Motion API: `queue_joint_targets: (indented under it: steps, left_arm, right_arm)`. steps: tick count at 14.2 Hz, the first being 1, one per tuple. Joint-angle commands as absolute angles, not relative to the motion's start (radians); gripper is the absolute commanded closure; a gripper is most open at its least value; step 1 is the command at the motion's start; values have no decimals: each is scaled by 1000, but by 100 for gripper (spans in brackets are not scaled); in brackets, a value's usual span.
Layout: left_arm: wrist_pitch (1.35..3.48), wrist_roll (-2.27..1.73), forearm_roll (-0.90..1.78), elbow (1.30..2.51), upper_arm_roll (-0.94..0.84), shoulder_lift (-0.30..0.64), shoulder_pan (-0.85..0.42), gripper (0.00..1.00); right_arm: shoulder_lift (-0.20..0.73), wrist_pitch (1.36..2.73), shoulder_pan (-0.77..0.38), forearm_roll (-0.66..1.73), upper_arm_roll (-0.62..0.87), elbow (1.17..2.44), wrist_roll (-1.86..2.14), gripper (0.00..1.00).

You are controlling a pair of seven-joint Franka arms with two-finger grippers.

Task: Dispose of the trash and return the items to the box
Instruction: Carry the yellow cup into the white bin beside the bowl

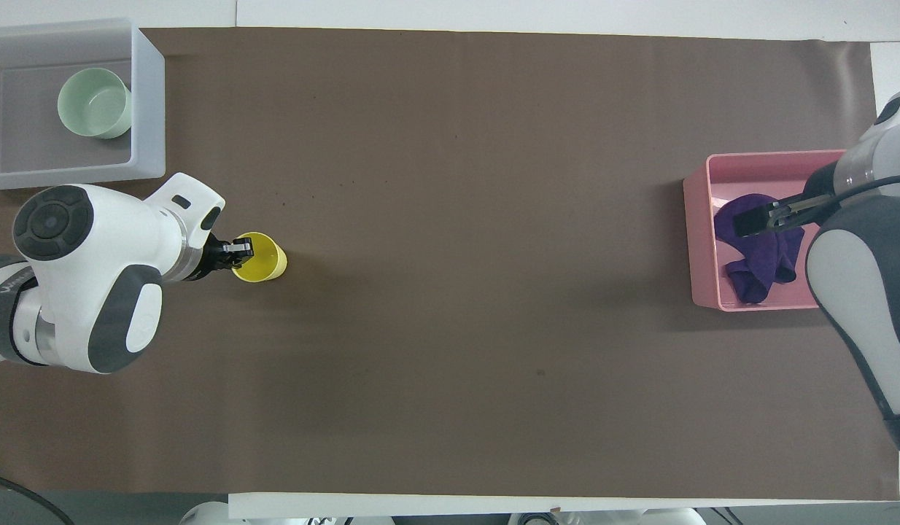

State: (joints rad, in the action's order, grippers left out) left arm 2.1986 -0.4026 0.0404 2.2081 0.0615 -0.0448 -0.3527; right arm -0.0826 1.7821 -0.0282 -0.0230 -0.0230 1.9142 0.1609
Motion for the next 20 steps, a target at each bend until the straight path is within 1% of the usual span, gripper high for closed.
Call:
queue_joint_targets:
  steps: [1,2,3,4,6,8,9,11,13,14,15,16,17,20]
  left_arm:
    - [1888,-411,41,1790,74,68,-232,100]
    - [1817,-410,66,1619,75,153,-177,100]
    - [1793,-408,86,1500,75,216,-90,100]
    - [1798,-399,81,1438,72,271,-16,100]
    - [1879,-352,80,1355,75,389,49,100]
    - [1948,-341,87,1284,61,510,112,100]
    - [1982,-342,92,1266,58,555,112,100]
    - [2046,-339,94,1273,58,600,106,100]
    - [2101,-336,87,1316,60,601,94,100]
    - [2126,-328,83,1359,60,589,91,94]
    - [2146,-299,83,1403,66,572,77,44]
    - [2157,-292,81,1410,67,565,74,5]
    - [2152,-296,80,1410,69,555,69,0]
    - [2085,-318,80,1462,71,427,60,0]
  right_arm:
    - [-109,1647,-43,-21,-23,1841,126,1]
    - [-109,1575,-43,-21,-23,1794,126,1]
    - [-109,1519,-43,-20,-23,1760,123,1]
    - [-113,1476,-43,-12,-23,1734,124,1]
    - [-130,1421,-37,49,-28,1703,121,0]
    - [-161,1405,-34,78,-28,1706,120,0]
    - [-166,1402,-37,78,-28,1706,120,0]
    - [-169,1404,-35,78,-29,1713,118,1]
    - [-172,1413,-32,75,-29,1716,120,1]
    - [-173,1414,-32,72,-29,1721,120,1]
    - [-175,1417,-34,68,-29,1726,120,1]
    - [-175,1428,-35,64,-29,1727,120,1]
    - [-175,1439,-37,60,-29,1729,120,1]
    - [-187,1469,-43,16,-28,1756,123,1]
